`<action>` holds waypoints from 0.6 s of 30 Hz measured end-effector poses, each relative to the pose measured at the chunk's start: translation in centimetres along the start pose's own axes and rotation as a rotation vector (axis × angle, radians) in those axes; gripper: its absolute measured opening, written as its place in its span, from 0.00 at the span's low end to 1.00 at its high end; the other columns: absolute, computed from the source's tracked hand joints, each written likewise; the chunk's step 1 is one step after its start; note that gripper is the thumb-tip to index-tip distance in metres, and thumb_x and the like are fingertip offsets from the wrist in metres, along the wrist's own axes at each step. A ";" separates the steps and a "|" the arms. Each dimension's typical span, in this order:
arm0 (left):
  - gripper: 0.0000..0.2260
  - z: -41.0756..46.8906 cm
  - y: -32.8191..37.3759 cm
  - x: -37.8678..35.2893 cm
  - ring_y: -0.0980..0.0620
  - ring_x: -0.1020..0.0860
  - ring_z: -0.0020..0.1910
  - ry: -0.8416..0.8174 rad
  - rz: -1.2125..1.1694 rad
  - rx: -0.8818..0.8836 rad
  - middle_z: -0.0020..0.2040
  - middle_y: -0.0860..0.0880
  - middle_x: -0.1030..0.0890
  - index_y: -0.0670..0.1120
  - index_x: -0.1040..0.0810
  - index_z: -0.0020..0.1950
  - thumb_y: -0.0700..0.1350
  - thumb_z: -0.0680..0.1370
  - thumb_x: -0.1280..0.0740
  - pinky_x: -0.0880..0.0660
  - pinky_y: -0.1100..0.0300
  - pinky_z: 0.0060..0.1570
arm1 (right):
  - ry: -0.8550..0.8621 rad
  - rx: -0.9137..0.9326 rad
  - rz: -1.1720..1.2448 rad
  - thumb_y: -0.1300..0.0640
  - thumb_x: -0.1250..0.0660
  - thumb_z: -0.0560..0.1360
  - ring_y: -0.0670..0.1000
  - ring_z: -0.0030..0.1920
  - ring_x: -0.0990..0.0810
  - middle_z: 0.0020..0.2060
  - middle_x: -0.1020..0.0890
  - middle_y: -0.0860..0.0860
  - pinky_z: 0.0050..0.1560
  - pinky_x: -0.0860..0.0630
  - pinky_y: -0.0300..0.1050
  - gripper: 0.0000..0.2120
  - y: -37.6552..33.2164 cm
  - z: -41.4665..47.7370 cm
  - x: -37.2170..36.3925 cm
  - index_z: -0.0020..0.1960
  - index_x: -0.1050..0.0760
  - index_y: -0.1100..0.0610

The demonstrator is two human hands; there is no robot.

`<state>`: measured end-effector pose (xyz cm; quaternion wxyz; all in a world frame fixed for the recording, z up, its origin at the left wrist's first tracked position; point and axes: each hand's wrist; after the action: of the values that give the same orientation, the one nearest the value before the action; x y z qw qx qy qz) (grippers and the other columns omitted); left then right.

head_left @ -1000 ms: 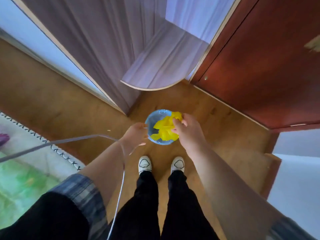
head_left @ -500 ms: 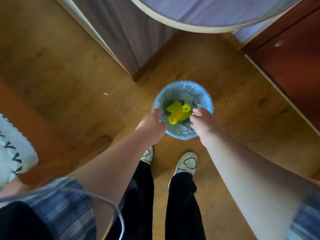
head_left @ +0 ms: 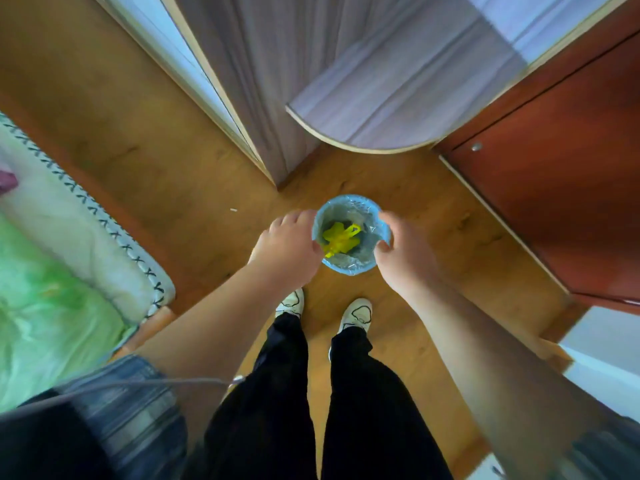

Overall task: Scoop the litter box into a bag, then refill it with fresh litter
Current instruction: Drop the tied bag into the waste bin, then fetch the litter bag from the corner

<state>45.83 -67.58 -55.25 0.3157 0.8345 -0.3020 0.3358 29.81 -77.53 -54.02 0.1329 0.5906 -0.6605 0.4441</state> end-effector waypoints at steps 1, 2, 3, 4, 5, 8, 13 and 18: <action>0.21 -1.9 0.3 2.3 0.42 0.31 0.67 0.031 -0.008 -0.023 0.69 0.47 0.29 0.47 0.35 0.71 0.47 0.78 0.39 0.31 0.47 0.63 | 0.026 0.047 -0.019 0.61 0.38 0.78 0.53 0.69 0.29 0.69 0.26 0.52 0.69 0.33 0.47 0.25 -1.4 -1.7 1.8 0.74 0.32 0.52; 0.21 -3.8 0.6 4.5 0.42 0.31 0.67 0.060 -0.018 -0.038 0.68 0.47 0.29 0.47 0.34 0.70 0.46 0.78 0.39 0.31 0.47 0.63 | 0.055 0.091 -0.033 0.61 0.38 0.78 0.53 0.69 0.29 0.69 0.26 0.52 0.69 0.34 0.48 0.25 -2.9 -3.5 3.5 0.74 0.32 0.53; 0.21 -5.6 0.7 6.5 0.41 0.31 0.67 0.088 -0.025 -0.045 0.68 0.47 0.29 0.47 0.34 0.70 0.46 0.77 0.39 0.31 0.46 0.64 | 0.081 0.131 -0.045 0.61 0.37 0.78 0.53 0.69 0.30 0.68 0.26 0.52 0.69 0.34 0.48 0.25 -4.2 -5.2 5.0 0.74 0.33 0.53; 0.21 -7.5 0.7 8.5 0.42 0.31 0.68 0.117 -0.027 -0.049 0.69 0.47 0.29 0.48 0.34 0.71 0.46 0.77 0.40 0.31 0.46 0.65 | 0.104 0.166 -0.056 0.61 0.37 0.78 0.53 0.69 0.30 0.69 0.27 0.52 0.70 0.35 0.48 0.26 -5.6 -6.8 6.5 0.75 0.33 0.53; 0.22 -9.4 0.7 10.5 0.42 0.32 0.68 0.151 -0.027 -0.053 0.70 0.48 0.29 0.49 0.35 0.72 0.46 0.77 0.40 0.31 0.46 0.65 | 0.123 0.199 -0.066 0.60 0.37 0.77 0.53 0.70 0.31 0.69 0.28 0.51 0.70 0.35 0.49 0.26 -6.9 -8.5 7.9 0.75 0.34 0.53; 0.22 -14.7 0.7 15.6 0.44 0.31 0.68 0.279 -0.001 -0.078 0.69 0.49 0.28 0.50 0.34 0.71 0.48 0.77 0.40 0.30 0.47 0.65 | 0.198 0.324 -0.075 0.60 0.36 0.76 0.54 0.69 0.30 0.69 0.27 0.51 0.70 0.34 0.51 0.26 -10.7 -12.9 11.2 0.74 0.33 0.52; 0.22 -22.2 0.6 21.4 0.46 0.32 0.70 0.518 0.052 -0.034 0.70 0.50 0.29 0.50 0.33 0.72 0.49 0.77 0.40 0.32 0.49 0.67 | 0.261 0.610 -0.057 0.62 0.35 0.76 0.53 0.69 0.31 0.67 0.26 0.51 0.71 0.33 0.49 0.25 -16.1 -19.2 15.3 0.72 0.30 0.55; 0.25 -29.5 1.3 20.9 0.46 0.35 0.73 0.683 -0.084 0.171 0.73 0.49 0.31 0.50 0.34 0.73 0.46 0.76 0.39 0.34 0.48 0.70 | 0.225 0.915 -0.150 0.62 0.34 0.75 0.50 0.69 0.32 0.67 0.26 0.49 0.70 0.33 0.47 0.26 -17.6 -22.9 17.8 0.73 0.31 0.54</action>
<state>46.40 -52.93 -22.18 0.3410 0.7091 -0.1151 0.6064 32.85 -70.64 -20.92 -0.0384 0.5829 -0.3339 0.7398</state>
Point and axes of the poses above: each hand's wrist, its own z-axis towards the middle knuckle, its own x-axis out of the back of the hand, y = z × x
